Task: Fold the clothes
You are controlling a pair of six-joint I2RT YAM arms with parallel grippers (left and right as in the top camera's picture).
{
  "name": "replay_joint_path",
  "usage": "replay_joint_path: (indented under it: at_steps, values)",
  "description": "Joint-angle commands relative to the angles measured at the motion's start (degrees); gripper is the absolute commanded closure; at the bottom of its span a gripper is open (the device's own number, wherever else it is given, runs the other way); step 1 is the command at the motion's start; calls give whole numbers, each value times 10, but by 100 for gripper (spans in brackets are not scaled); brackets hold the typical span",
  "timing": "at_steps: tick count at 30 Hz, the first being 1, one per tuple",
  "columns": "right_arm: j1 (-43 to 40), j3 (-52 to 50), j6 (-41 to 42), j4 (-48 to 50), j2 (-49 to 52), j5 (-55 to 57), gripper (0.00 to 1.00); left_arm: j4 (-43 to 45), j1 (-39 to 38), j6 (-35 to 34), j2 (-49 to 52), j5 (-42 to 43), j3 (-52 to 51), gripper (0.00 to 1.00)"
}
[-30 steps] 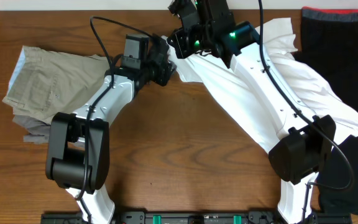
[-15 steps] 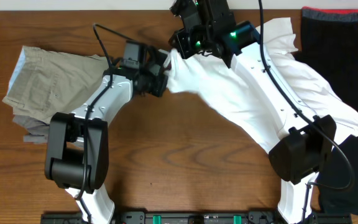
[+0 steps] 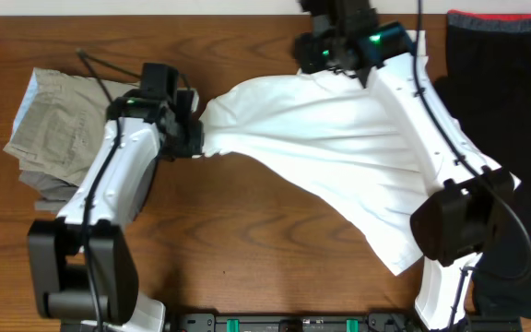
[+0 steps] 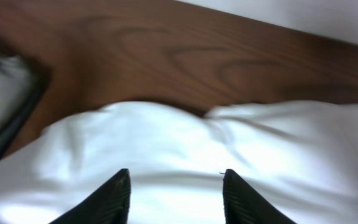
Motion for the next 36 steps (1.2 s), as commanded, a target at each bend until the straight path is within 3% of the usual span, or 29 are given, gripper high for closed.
replay_joint_path:
  at_steps: [1,4,9,16,26,30,36]
  values:
    - [-30,-1,47,-11,14,23,63,-35,3,-16,-23,-20,-1,94]
    - [-34,-7,51,-32,38,21,69,-73,4,-28,-30,-24,-1,94]
    - [-34,-10,51,-62,81,21,70,-110,12,-106,-32,-123,-1,94]
    - [-30,-10,65,-61,139,3,82,-183,43,-196,-32,-129,-1,94]
    - [-16,-10,80,-50,226,-7,92,-266,45,-198,-32,-130,-1,94]
    - [-20,-10,79,-54,232,-7,91,-279,45,-198,-32,-181,-1,94]
    - [-33,-10,80,-18,232,-7,89,-284,59,-198,-32,-183,-1,94]
